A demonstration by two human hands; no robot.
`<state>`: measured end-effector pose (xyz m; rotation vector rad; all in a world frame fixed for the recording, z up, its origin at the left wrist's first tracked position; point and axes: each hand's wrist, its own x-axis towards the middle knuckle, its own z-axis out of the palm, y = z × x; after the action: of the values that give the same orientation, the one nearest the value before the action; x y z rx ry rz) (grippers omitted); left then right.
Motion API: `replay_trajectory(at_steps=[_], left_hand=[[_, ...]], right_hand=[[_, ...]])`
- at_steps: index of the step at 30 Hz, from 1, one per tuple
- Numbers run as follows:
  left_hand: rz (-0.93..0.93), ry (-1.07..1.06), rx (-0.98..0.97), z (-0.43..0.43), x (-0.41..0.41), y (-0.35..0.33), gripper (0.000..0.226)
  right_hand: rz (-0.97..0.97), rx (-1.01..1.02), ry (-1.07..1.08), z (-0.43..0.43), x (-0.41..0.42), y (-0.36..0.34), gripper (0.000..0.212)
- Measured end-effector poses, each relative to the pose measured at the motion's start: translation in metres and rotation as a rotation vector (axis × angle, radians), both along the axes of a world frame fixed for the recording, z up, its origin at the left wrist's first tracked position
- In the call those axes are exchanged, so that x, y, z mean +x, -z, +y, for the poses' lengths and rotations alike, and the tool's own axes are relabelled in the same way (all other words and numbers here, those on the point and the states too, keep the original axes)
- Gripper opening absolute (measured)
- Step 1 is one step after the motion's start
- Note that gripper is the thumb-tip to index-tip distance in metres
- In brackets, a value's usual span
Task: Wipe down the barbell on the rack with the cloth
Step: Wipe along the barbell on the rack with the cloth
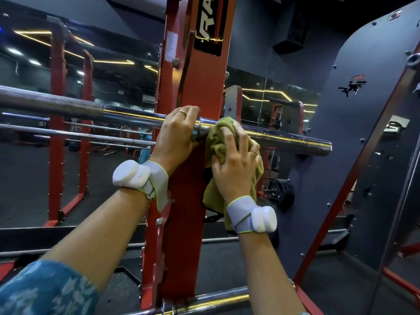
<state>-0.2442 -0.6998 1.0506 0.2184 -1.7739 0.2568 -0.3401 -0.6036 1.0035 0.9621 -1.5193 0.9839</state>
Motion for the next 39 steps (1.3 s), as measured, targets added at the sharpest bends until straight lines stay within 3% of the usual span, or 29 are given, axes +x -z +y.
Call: replay_trajectory(at_steps=[4,8,10,15,18,23,27,30,33,39], left_hand=[[-0.025,-0.007,0.026,0.002,0.002,-0.001,0.061],[-0.041,-0.006,0.054,0.005,0.003,-0.002,0.058],[-0.069,-0.019,0.067,0.006,0.005,-0.004,0.059],[-0.131,-0.021,0.043,0.007,0.009,-0.005,0.057],[-0.196,-0.008,0.097,0.007,0.014,-0.007,0.069],[-0.352,0.0,0.15,0.005,0.019,-0.015,0.096],[-0.416,-0.01,0.14,0.006,0.022,-0.019,0.108],[-0.422,-0.008,0.152,0.006,0.023,-0.017,0.111],[-0.405,0.002,0.168,0.007,0.023,-0.017,0.111],[-0.426,-0.006,0.16,0.007,0.023,-0.018,0.114]], right_hand=[[-0.15,-0.117,-0.139,0.006,-0.008,0.004,0.052],[-0.28,-0.251,-0.455,0.017,-0.002,0.012,0.046],[-0.472,-0.376,-0.643,0.021,-0.001,0.018,0.042],[-1.182,-0.655,-1.132,0.008,-0.004,0.033,0.03],[-1.378,-0.75,-1.345,-0.002,-0.007,0.025,0.035],[-1.495,-0.532,-1.652,-0.004,-0.008,0.0,0.049],[-1.468,-0.403,-1.724,-0.009,0.014,0.006,0.047],[-1.36,-0.39,-1.73,-0.013,0.005,0.02,0.077],[-1.333,-0.427,-1.709,-0.008,-0.005,0.02,0.059],[-1.432,-0.321,-1.782,-0.014,0.021,0.009,0.06]])
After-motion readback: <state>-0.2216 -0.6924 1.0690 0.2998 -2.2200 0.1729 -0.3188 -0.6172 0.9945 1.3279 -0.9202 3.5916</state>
